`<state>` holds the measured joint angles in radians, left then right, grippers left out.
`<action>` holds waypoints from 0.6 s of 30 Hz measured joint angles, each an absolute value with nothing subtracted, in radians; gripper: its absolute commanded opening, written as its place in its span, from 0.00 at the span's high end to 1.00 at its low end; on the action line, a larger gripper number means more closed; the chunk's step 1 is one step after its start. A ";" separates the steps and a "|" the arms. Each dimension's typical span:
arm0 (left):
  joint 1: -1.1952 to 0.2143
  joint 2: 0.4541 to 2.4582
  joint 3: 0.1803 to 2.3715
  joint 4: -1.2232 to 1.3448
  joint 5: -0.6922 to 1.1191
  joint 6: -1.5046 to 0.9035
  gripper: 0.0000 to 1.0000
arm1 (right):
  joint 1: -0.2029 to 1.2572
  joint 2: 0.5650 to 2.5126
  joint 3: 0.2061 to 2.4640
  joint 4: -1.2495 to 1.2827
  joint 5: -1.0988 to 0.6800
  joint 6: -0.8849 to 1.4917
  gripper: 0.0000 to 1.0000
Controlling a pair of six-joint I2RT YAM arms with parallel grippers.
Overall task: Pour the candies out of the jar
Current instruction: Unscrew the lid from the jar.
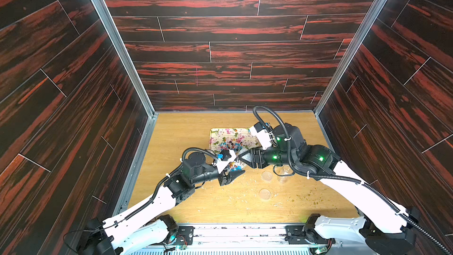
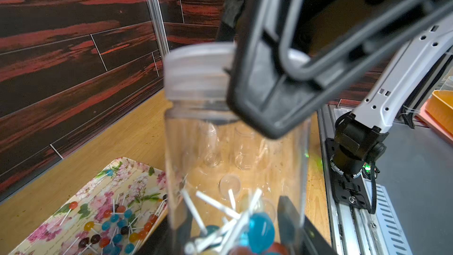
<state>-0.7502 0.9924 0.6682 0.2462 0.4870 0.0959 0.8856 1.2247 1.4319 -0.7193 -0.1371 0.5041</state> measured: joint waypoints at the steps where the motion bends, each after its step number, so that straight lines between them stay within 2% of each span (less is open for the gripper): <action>1: -0.750 0.992 0.668 0.247 0.485 0.098 0.47 | 0.886 1.224 1.432 -0.719 -0.137 0.487 0.45; 11: -0.753 0.992 0.668 0.265 0.481 0.129 0.47 | 0.875 1.180 1.380 -0.658 -0.183 0.210 0.50; 15: -0.762 0.992 0.668 0.277 0.491 0.138 0.46 | 0.836 1.142 1.330 -0.615 -0.273 0.091 0.50; 18: -0.764 0.993 0.668 0.278 0.490 0.139 0.46 | 0.793 1.139 1.311 -0.596 -0.360 0.023 0.46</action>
